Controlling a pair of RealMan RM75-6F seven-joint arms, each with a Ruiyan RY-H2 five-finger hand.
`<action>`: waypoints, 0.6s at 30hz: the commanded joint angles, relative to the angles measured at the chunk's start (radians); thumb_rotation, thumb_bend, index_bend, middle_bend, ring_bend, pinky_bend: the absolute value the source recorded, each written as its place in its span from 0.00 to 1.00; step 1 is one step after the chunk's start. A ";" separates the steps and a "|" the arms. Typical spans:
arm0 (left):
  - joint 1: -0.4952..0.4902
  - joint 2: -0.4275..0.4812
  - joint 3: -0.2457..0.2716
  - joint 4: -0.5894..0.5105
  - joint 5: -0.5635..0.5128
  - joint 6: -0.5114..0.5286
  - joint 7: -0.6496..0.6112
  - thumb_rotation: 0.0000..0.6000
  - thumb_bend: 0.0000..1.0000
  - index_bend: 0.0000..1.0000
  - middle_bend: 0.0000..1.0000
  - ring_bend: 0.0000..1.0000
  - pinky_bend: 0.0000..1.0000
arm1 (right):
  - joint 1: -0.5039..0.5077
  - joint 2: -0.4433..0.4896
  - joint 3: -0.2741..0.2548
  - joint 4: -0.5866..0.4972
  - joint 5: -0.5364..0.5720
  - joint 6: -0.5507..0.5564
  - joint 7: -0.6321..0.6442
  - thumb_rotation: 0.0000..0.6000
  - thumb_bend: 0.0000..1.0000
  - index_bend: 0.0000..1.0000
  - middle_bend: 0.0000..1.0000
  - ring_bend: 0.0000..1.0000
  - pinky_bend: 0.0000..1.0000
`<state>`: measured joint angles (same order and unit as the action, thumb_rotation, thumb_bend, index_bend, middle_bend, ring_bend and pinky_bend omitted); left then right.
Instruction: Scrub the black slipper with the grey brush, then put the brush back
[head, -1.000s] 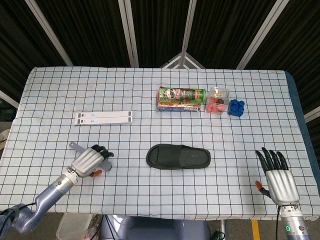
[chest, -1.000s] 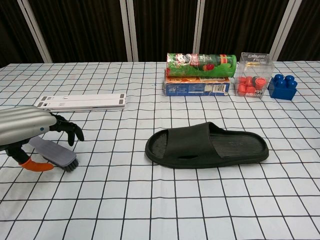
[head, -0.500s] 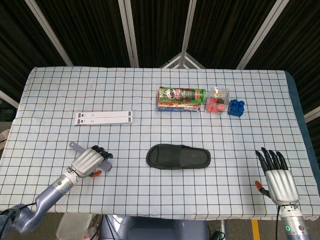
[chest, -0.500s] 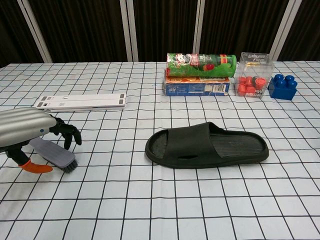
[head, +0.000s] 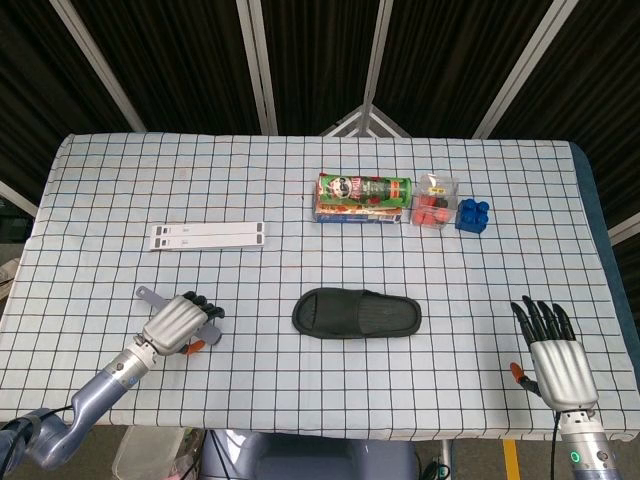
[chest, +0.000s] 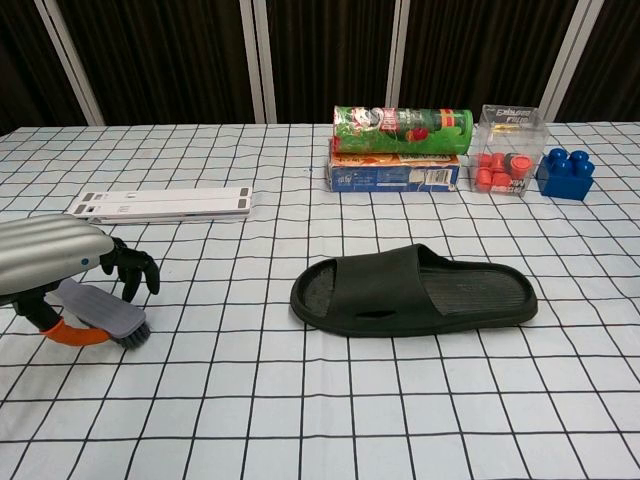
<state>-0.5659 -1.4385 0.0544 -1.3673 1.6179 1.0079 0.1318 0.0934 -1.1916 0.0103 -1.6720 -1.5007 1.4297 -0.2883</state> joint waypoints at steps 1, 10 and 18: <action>-0.001 -0.004 0.001 0.004 -0.005 -0.004 0.005 1.00 0.32 0.33 0.46 0.35 0.35 | 0.000 0.001 0.001 -0.002 0.002 -0.002 -0.001 1.00 0.32 0.00 0.00 0.00 0.04; 0.000 -0.012 0.003 0.015 -0.009 0.003 0.007 1.00 0.38 0.36 0.50 0.39 0.42 | 0.000 0.001 0.003 -0.004 0.006 -0.005 -0.004 1.00 0.32 0.00 0.00 0.00 0.04; 0.004 -0.017 0.009 0.026 -0.010 0.011 0.011 1.00 0.40 0.40 0.55 0.43 0.48 | -0.002 0.002 0.003 -0.007 0.007 -0.004 -0.006 1.00 0.32 0.00 0.00 0.00 0.04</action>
<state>-0.5626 -1.4556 0.0630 -1.3418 1.6083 1.0185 0.1424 0.0919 -1.1899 0.0131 -1.6792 -1.4942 1.4258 -0.2943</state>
